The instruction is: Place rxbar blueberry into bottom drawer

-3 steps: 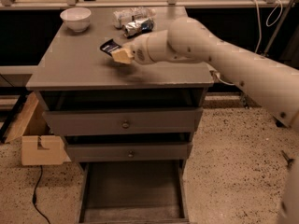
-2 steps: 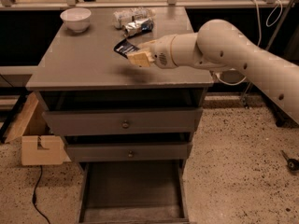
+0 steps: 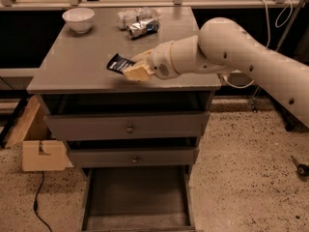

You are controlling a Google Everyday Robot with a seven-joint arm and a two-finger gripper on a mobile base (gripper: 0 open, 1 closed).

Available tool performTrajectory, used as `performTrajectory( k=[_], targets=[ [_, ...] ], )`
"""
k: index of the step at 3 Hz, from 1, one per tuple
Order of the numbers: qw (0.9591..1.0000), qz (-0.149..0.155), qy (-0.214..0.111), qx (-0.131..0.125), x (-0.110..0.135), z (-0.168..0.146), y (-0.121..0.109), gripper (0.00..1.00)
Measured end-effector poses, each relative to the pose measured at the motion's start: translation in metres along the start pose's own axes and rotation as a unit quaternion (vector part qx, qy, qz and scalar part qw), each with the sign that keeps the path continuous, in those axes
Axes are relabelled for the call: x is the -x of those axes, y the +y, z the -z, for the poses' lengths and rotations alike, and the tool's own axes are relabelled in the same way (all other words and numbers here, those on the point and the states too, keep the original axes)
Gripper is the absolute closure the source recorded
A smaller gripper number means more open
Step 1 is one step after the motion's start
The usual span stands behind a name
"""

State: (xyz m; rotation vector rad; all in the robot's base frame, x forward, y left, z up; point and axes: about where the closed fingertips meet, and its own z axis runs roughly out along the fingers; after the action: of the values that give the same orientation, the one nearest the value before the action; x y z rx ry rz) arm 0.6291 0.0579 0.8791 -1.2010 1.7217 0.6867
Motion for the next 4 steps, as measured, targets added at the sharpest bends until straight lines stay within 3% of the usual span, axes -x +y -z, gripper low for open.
performTrajectory(
  k=[1,2,3,4],
  targets=[
    [0.996,0.041,0.031,0.072,-0.014,-0.003,0.075,1.0],
    [0.9889,0.071,0.071,0.109,-0.04,-0.004,0.141,1.0],
    [0.9863,0.065,0.086,0.124,-0.059,-0.008,0.156,1.0],
    [0.9863,0.065,0.086,0.124,-0.059,-0.008,0.156,1.0]
  ],
)
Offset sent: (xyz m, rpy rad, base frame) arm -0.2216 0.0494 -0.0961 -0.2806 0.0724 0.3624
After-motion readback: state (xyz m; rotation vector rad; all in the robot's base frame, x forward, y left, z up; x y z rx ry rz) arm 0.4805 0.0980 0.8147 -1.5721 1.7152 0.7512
